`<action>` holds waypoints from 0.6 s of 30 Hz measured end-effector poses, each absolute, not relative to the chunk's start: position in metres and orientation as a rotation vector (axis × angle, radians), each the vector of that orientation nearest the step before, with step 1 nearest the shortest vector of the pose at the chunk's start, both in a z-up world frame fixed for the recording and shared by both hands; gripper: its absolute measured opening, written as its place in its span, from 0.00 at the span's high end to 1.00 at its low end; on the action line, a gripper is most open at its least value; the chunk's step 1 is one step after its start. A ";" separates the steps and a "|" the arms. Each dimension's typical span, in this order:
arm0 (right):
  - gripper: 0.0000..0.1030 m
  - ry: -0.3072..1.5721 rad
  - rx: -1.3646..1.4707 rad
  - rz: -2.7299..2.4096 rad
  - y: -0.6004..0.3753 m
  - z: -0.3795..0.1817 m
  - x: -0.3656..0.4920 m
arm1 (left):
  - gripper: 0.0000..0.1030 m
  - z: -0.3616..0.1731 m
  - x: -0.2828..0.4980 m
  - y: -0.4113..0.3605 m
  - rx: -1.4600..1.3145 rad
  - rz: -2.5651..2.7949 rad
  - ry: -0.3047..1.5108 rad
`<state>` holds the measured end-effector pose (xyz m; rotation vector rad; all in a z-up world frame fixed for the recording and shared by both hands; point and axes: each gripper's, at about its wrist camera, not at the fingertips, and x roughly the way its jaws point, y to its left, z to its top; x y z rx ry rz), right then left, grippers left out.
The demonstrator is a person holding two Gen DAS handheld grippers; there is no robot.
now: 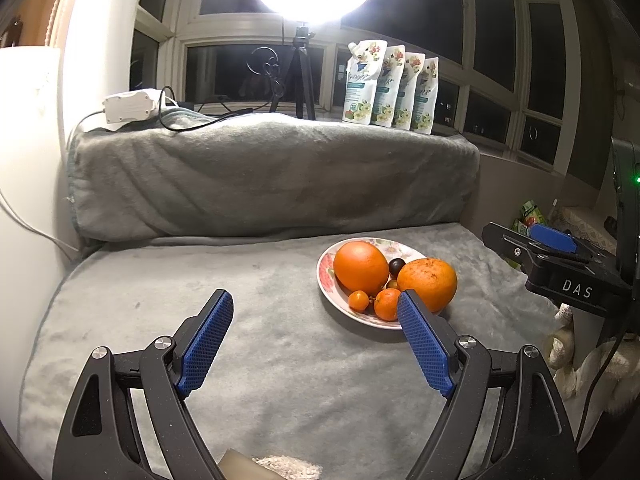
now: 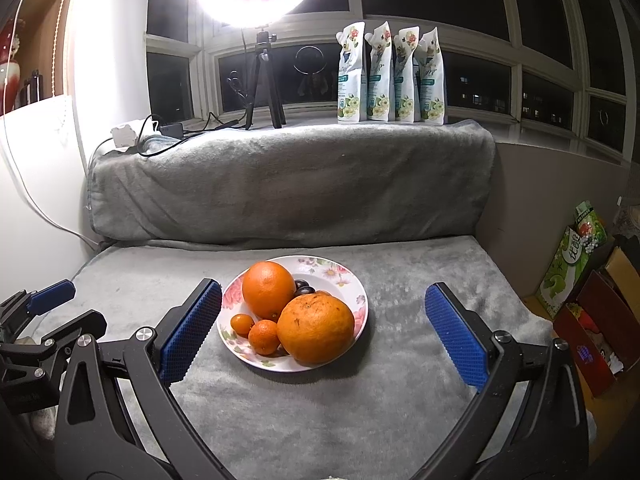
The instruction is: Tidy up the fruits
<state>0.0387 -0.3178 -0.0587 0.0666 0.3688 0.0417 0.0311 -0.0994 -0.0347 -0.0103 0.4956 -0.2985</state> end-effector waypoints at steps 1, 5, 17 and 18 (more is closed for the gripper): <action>0.00 0.370 0.067 0.041 -0.317 -0.059 0.038 | 0.18 -0.035 0.031 -0.099 -0.011 -0.299 0.496; 0.00 0.370 0.067 0.037 -0.317 -0.059 0.034 | 0.18 -0.035 0.031 -0.099 -0.010 -0.298 0.496; 0.00 0.380 0.067 0.037 -0.316 -0.062 0.034 | 0.18 -0.038 0.033 -0.099 -0.017 -0.291 0.511; 0.00 0.382 0.066 0.036 -0.316 -0.063 0.034 | 0.18 -0.039 0.034 -0.099 -0.018 -0.291 0.514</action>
